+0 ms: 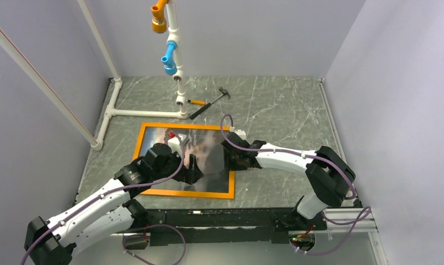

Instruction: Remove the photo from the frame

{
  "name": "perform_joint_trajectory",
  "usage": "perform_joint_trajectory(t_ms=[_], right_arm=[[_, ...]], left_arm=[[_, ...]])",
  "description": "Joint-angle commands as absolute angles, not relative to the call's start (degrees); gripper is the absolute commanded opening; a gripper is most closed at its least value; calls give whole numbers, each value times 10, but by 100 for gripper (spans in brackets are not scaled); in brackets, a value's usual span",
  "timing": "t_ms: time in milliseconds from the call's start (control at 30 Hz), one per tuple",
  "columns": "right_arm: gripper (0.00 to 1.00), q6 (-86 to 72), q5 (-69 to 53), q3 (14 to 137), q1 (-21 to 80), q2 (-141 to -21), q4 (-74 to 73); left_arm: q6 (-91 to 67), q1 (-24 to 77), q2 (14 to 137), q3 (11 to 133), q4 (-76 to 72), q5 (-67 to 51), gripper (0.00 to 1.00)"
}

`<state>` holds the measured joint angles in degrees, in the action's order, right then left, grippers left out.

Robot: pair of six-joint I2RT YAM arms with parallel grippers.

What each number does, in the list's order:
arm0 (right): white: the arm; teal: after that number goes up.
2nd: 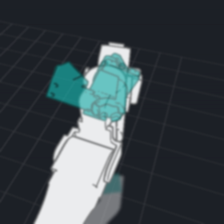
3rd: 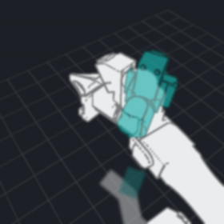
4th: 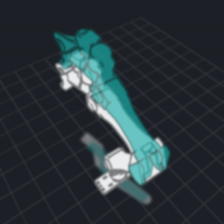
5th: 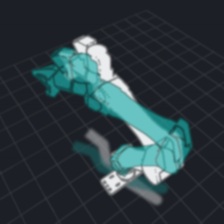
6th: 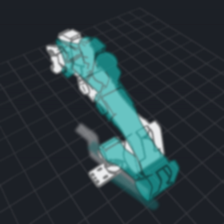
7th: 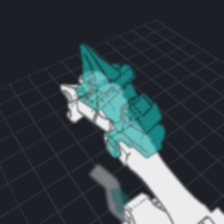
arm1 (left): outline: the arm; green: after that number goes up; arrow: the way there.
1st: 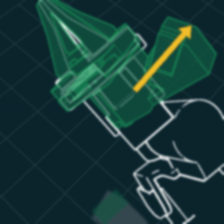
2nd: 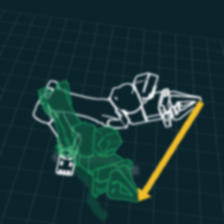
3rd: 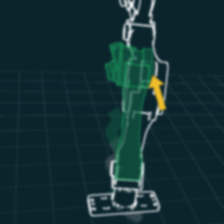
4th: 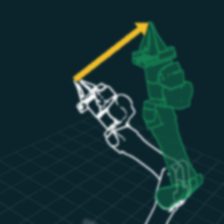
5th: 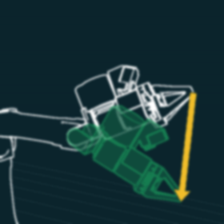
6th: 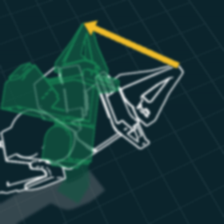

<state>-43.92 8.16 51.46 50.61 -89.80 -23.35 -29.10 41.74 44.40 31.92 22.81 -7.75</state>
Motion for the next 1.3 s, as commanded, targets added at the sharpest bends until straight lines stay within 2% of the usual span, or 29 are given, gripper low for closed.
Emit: perform_joint_trajectory(t_ms=[0,67,167,567,900,1033,1133,1200,1267], right_arm=[[44,-456,123,527,513,-909,-243],[34,-458,123,527,515,-915,-245],[31,-469,131,520,518,-920,-248],[36,-475,171,526,540,-928,-280],[40,-486,188,519,558,-932,-293],[27,-492,173,520,559,-943,-283],[9,-503,169,530,559,-946,-294],[1,-504,167,537,558,-942,-305],[0,-494,151,543,558,-936,-306]], left_arm=[[-269,452,441,309,186,-65,99],[-266,464,449,309,177,-64,99],[-262,479,463,309,161,-64,99],[-264,503,486,324,165,-23,99],[-261,503,428,330,205,38,99],[-255,503,421,330,211,43,99],[-250,503,407,316,196,31,99],[-237,503,396,308,173,8,99],[-215,504,393,308,157,-34,99]])
